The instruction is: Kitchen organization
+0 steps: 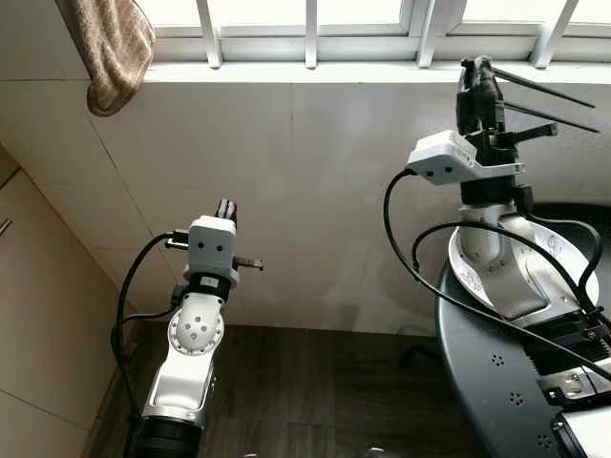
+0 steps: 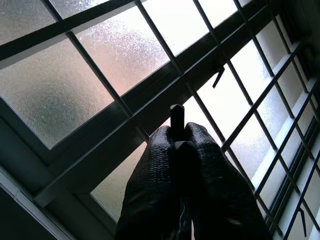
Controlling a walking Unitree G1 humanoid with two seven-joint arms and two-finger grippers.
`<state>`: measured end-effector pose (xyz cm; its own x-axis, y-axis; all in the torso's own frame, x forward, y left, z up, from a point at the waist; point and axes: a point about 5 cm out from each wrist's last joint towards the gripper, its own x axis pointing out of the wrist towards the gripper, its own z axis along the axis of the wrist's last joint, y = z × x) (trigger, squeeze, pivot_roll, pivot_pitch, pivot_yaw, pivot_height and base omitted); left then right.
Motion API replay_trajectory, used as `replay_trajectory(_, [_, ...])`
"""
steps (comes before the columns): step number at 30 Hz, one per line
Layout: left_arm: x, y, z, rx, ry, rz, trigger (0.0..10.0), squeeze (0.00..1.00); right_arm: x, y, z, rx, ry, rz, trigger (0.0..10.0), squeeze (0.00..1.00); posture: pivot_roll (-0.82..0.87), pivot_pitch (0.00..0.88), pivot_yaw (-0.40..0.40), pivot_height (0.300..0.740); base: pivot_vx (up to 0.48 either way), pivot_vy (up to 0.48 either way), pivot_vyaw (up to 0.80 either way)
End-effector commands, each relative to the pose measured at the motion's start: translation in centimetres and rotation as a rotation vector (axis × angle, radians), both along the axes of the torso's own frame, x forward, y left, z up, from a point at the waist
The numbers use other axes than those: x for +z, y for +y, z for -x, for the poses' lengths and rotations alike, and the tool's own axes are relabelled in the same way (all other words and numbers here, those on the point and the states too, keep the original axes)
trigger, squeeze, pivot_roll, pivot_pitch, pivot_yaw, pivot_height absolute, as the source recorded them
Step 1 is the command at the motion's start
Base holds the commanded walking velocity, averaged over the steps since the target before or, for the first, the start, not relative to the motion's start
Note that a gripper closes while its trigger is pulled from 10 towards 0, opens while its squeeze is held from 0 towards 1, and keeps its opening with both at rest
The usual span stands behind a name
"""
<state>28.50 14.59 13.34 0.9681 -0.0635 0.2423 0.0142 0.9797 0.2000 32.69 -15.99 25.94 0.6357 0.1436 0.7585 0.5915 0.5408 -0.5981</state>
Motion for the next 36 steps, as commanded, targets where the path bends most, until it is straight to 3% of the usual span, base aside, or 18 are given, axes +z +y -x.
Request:
replay_trajectory(1, [-0.2,0.1,0.0,0.003,0.005,0.006,10.0,0.00,1.3,0.3,0.2,0.057,-0.026,-0.048,10.0,0.00,0.00,0.000,0.011,0.740,0.000,0.000,0.00])
replay_trajectory(7, [-0.2,0.0,0.0,0.001,0.006,0.006,10.0,0.00,1.5,0.8,0.1,0.195,0.060,-0.165,10.0,0.00,0.00,0.000,0.010,0.740,0.000,0.000,0.00])
replay_trajectory(18, [-0.3,0.0,-0.1,-0.002,0.013,0.005,10.0,0.00,1.3,1.0,0.1,0.239,0.122,-0.241,10.0,0.00,0.00,0.006,0.011,0.740,0.000,0.000,0.00])
replay_trajectory(30, [-0.4,0.0,-0.1,-0.007,0.018,0.004,10.0,0.00,-0.2,1.5,-0.6,0.349,0.304,-0.438,10.0,0.00,0.00,0.010,0.012,0.740,0.000,0.000,0.00])
replay_trajectory(36, [-0.4,0.0,-0.1,-0.008,0.019,0.001,10.0,0.00,-1.1,2.1,-0.7,0.408,0.381,-0.489,10.0,0.00,0.00,0.011,0.012,0.740,0.000,0.000,0.76])
